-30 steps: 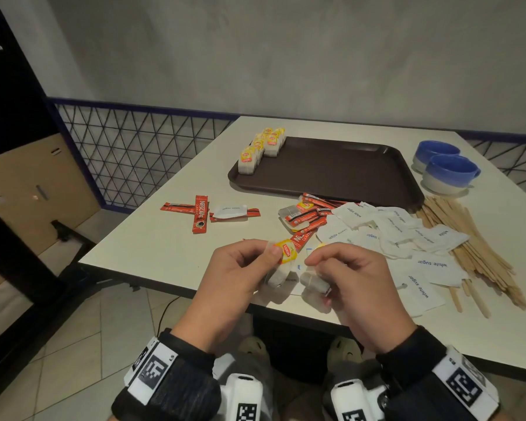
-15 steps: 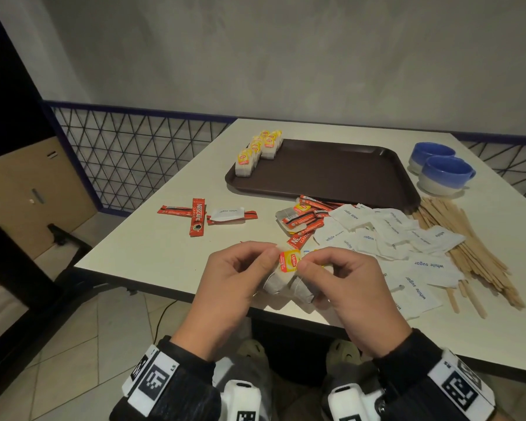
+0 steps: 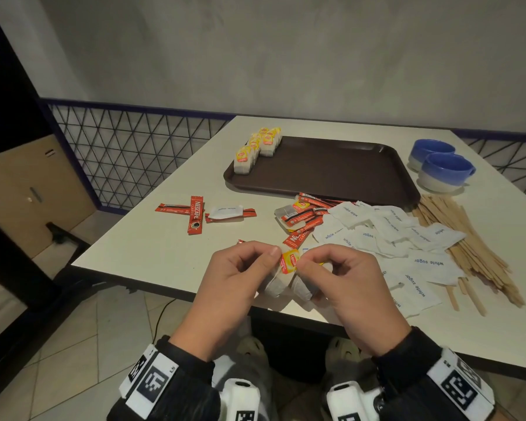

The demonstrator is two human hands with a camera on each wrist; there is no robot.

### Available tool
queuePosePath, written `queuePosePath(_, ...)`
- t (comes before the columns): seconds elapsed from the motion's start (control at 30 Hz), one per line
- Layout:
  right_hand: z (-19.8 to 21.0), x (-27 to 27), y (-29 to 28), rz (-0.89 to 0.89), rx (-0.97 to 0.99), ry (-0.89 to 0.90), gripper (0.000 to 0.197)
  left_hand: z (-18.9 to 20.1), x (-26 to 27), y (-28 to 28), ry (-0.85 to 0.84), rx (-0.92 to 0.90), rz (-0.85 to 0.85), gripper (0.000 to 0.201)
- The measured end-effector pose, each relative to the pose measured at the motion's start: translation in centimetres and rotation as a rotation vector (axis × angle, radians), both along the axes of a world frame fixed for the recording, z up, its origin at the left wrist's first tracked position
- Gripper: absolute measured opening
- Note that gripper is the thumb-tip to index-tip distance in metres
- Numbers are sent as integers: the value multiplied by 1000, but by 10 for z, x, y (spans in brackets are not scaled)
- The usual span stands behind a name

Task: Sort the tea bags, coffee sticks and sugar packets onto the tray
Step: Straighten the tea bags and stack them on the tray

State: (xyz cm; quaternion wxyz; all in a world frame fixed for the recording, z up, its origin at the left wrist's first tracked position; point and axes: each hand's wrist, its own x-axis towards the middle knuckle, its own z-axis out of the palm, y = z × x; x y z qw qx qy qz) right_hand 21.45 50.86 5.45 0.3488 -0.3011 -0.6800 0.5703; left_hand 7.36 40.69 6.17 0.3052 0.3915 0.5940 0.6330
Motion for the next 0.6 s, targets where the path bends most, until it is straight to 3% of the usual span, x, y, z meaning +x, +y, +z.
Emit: queuePosePath(0.6,4,-1,-4,-16,2,-18,12,3,5,7,49,-124,55,35)
